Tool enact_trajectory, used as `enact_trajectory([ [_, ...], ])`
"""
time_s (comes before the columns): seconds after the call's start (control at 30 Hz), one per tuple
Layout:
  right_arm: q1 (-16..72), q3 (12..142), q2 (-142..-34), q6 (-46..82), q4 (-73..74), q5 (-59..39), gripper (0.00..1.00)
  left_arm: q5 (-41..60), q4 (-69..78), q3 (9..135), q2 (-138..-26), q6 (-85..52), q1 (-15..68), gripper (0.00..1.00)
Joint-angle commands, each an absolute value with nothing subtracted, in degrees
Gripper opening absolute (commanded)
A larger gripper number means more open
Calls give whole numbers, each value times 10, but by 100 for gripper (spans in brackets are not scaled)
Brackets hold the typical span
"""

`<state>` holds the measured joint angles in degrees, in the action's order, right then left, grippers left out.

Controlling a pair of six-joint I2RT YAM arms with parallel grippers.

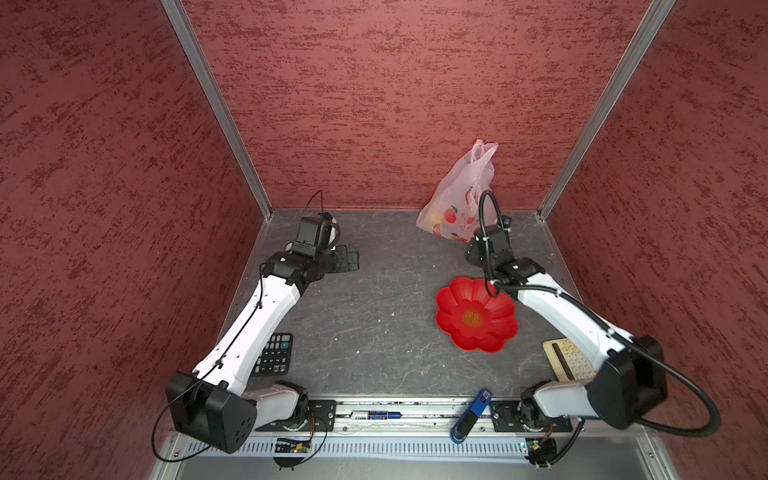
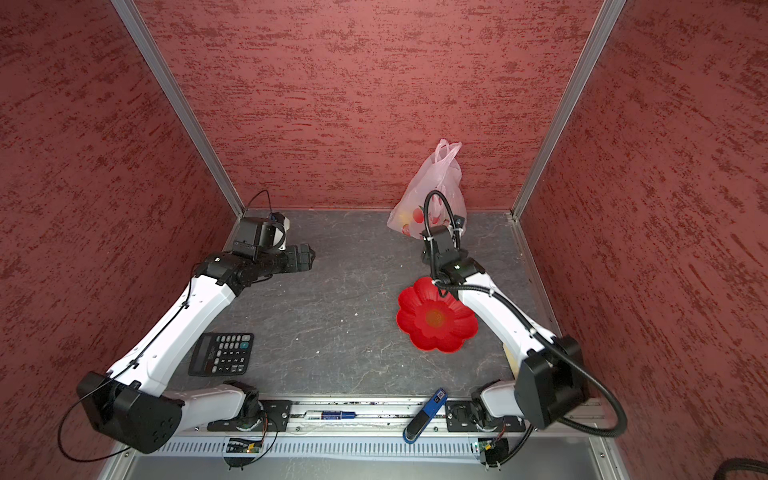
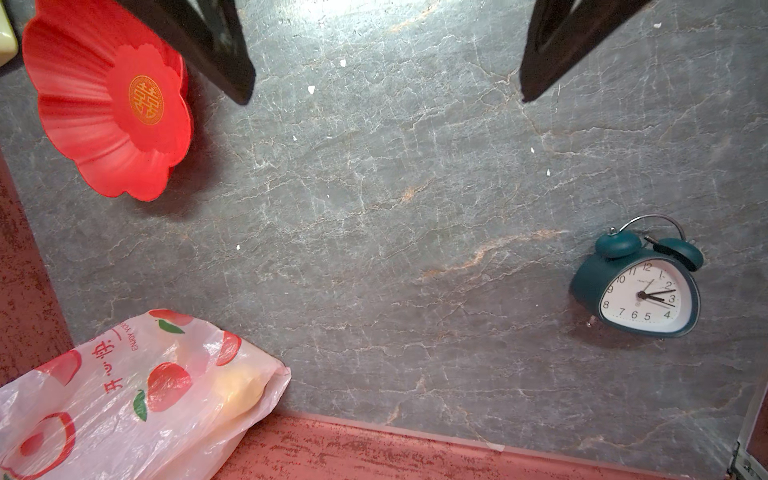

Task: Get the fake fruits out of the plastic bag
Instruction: 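Release the bowl and grasp the apple-print bag top with the right gripper, then lift and carry the bag toward the left gripper with the right gripper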

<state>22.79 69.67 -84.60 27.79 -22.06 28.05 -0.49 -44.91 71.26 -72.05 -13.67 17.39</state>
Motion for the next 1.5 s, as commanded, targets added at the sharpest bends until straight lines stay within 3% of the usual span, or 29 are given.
enact_trajectory([
  [0.0, 199, 772, -918, 183, -138, 268, 82, -7, -432, 704, -719, -131, 170, 99],
  [0.3, 151, 952, -1119, 175, -132, 259, 83, 2, -431, 700, -722, -126, 158, 99],
  [0.47, 127, 1009, -1185, 165, -123, 249, 78, 3, -432, 699, -730, -126, 153, 99],
  [0.57, 120, 1036, -1213, 148, -112, 230, 70, 4, -433, 701, -739, -127, 146, 99],
  [0.63, 119, 1051, -1227, 138, -102, 213, 60, 6, -433, 701, -742, -131, 140, 100],
  [0.8, 120, 1059, -1240, 116, -72, 152, 23, 13, -439, 704, -747, -151, 120, 99],
  [0.93, 138, 1069, -1241, 88, -80, 106, 8, 17, -452, 713, -743, -167, 111, 100],
  [1.1, 180, 1074, -1231, 51, -94, 78, 3, 20, -479, 716, -718, -206, 85, 100],
  [1.47, 313, 1079, -1223, 4, -118, -13, 0, 132, -522, 673, -644, -243, -20, 100],
])
